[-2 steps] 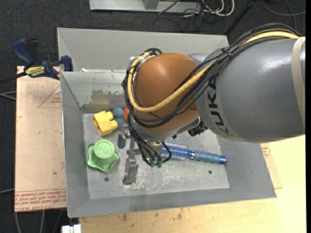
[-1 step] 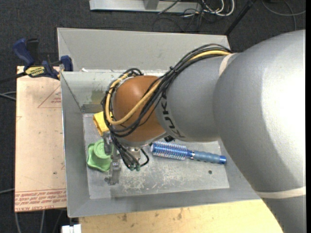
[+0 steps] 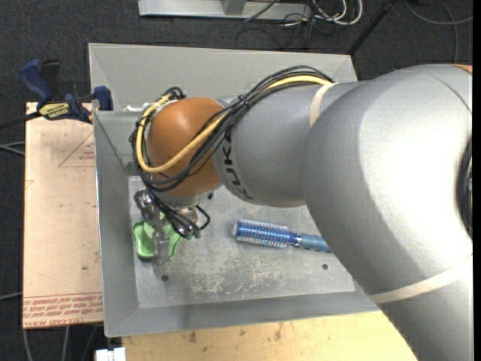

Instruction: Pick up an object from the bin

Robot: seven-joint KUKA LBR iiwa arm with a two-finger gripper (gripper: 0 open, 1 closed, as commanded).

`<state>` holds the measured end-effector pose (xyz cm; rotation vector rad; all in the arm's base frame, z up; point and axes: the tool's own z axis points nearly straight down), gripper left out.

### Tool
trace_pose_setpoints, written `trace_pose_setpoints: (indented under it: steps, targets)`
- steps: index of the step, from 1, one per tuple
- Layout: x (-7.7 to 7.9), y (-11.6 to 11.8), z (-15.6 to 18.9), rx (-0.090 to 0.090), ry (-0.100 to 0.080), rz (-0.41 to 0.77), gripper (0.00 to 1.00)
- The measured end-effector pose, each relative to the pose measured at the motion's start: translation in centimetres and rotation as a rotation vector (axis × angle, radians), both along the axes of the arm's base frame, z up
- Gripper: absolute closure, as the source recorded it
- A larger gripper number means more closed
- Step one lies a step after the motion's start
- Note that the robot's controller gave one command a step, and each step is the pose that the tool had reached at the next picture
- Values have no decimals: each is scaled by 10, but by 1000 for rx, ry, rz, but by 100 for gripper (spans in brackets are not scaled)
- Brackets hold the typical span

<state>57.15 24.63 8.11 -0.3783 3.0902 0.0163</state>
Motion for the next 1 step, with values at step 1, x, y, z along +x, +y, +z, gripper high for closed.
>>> trace_pose_setpoints:
  steps: [1]
  targets:
    - [0, 2, 2, 4, -1, -1, 100]
